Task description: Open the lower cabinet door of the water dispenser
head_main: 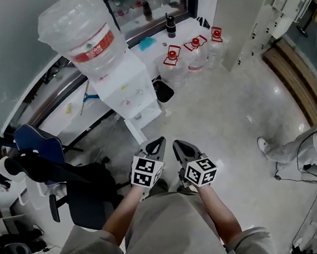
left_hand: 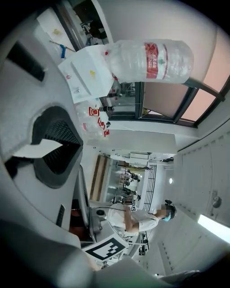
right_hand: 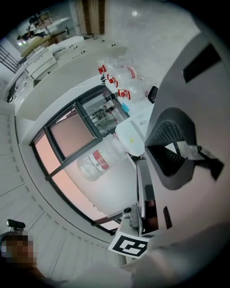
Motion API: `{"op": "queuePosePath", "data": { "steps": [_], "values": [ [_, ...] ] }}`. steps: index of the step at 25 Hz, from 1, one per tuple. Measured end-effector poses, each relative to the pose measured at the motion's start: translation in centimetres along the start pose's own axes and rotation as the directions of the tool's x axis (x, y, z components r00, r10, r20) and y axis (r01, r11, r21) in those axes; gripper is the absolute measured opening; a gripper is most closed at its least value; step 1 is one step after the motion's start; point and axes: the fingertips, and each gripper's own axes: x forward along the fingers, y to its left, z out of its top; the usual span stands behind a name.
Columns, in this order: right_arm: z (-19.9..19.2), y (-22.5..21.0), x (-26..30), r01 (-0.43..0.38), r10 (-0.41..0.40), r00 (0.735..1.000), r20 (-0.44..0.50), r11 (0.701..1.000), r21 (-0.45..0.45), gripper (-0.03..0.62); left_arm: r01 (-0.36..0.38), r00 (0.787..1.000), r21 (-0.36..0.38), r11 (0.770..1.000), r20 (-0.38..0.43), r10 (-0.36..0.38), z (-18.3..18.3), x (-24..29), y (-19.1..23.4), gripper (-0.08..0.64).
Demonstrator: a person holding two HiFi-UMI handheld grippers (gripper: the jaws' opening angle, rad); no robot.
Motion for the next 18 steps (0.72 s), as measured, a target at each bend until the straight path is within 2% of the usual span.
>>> {"op": "queuePosePath", "data": {
  "steps": [9,18],
  "values": [
    [2.6,0.9,0.2,0.008,-0.007,1.000,0.012,0.997,-0.083,0.011,-0.047,0.999,-0.049,0.998,0.022,0.048,1.6,-0.5,0.7,0.009],
    [3.5,1.2,0.3,0.018,-0.015,0.999,0.031,0.994,-0.109,0.011,-0.063,0.998,-0.072,0.995,0.023,0.064,2.1,-1.0,0.7,0.009]
  ]
}}
